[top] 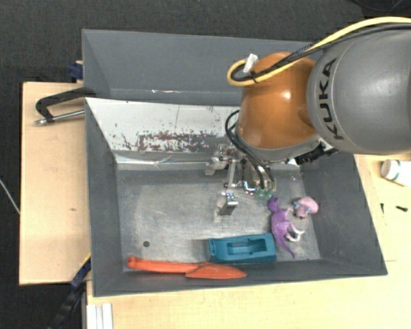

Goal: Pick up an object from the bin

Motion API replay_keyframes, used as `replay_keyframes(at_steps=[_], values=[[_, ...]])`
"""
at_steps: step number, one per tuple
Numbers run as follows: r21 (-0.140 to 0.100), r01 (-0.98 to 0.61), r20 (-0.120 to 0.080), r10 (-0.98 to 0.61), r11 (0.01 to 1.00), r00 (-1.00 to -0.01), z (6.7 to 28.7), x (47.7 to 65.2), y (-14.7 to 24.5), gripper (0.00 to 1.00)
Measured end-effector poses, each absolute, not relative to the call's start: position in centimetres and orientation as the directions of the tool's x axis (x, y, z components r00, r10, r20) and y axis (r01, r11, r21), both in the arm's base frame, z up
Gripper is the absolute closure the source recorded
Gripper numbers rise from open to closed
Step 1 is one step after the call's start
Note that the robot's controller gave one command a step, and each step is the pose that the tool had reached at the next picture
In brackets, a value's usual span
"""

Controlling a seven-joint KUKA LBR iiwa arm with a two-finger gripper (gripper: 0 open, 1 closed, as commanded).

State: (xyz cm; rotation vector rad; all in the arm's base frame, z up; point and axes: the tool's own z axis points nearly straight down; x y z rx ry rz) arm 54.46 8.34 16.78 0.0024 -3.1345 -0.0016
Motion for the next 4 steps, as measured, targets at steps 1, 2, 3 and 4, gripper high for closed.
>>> replay_keyframes(at_steps=[1,2,3,4], values=[[0.001,0.0,0.001,0.0,1.0,-1.0,17.1,54.6,8.3,1.0],[0.001,0.0,0.001,0.0,1.0,-1.0,17.1,54.6,8.3,0.0],[0.001,0.0,0.001,0.0,1.0,-1.0,17.1,54.6,8.3,0.0],[0.002,-0.07,0.001,-0.07,0.998,-0.998,19.7,54.3,7.4,0.0]])
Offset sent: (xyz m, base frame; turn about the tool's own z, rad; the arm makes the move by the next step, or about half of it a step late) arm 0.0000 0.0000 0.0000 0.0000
